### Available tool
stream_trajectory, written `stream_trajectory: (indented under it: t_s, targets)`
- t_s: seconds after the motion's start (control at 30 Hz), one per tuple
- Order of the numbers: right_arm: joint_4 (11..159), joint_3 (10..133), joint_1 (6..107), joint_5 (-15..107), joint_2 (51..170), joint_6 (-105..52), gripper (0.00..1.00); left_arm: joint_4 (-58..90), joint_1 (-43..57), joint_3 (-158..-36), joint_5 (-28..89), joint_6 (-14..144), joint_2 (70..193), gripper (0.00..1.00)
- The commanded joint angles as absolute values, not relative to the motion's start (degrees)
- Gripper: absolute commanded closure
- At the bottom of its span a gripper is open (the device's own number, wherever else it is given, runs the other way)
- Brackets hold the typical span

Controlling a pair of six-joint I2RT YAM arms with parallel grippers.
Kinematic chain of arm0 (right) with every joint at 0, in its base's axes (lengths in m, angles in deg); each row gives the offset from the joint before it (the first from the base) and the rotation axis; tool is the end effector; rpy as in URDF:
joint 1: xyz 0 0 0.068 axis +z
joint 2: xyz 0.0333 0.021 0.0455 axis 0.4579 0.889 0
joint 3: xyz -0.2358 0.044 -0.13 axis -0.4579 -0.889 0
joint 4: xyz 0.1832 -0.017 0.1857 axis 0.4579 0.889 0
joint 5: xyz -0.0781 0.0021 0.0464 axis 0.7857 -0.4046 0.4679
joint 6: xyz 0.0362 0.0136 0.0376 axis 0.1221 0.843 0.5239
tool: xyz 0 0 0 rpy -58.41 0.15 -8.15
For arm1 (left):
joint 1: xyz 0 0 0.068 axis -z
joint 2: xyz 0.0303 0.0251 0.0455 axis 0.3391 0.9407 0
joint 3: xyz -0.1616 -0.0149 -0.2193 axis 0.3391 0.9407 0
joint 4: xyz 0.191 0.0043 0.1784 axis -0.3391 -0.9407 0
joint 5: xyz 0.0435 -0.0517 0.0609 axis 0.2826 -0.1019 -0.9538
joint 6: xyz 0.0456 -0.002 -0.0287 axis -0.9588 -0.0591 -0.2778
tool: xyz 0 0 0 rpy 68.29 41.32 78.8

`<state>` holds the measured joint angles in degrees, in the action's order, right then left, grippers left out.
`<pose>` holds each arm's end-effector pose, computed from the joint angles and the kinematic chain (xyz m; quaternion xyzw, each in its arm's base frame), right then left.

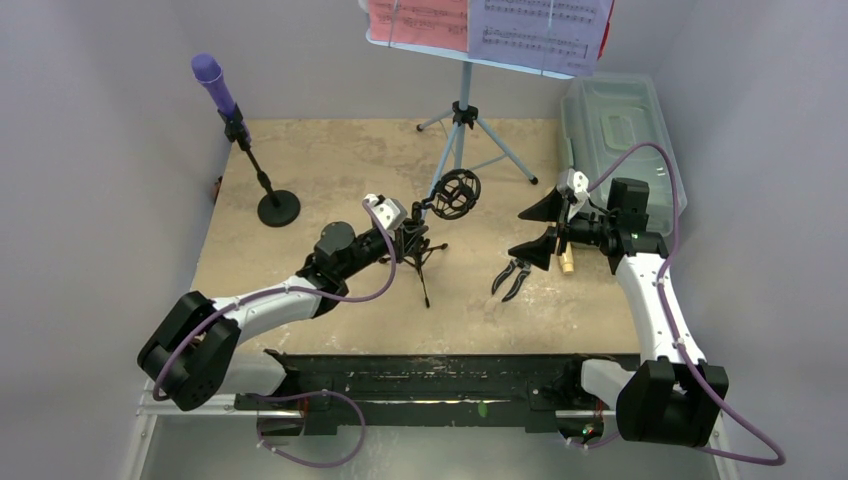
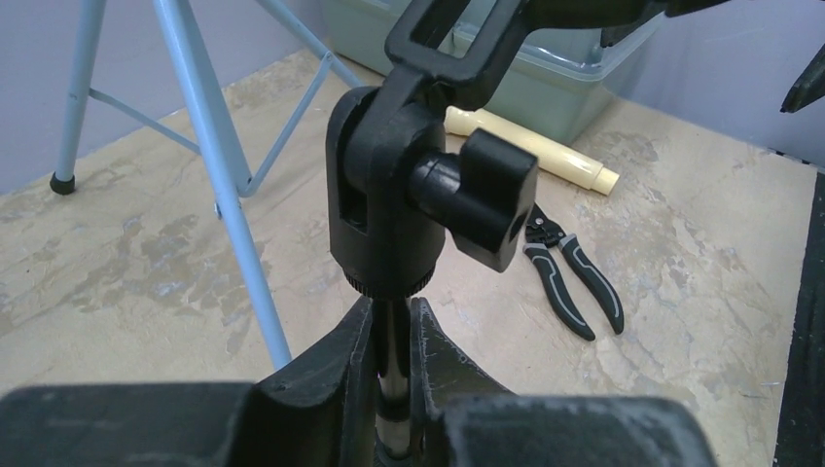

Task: Pack up the instrument practice props
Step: Pick up the microphone stand at the center of the board.

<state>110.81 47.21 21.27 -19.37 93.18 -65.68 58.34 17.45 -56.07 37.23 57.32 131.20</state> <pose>0.2230 0.0108 0.3035 -0.4143 0.6481 0.3938 0.5032 0.2161 -0.1759 0.2434 0.2882 0.6412 -0.3331 0.6284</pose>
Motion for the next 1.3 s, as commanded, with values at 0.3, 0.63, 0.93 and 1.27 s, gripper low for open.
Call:
stream_trajectory:
  t_s: [0.3,0.63,0.93,1.27]
  targets:
    - [111.4,46.8,21.1,-21.0,92.2,-66.7,0.01,64.2,17.3,-54.9,35.5,64.4,125.2,1.00]
    - [94.8,41.6,21.7,-23.5,92.7,-47.8,0.01,64.8,29.2,-55.1,16.8,67.1,122.6,1.00]
    - [74.6,36.1,30.3,-19.3,95.9,-24.5,0.03,63.0,38.6,-60.6,-4.3,69.7,126.3,1.00]
    - [64.7,33.1,35.1,-15.6,98.1,-13.2,0.08,66.4,47.6,-65.2,-15.6,67.2,132.5,1.00]
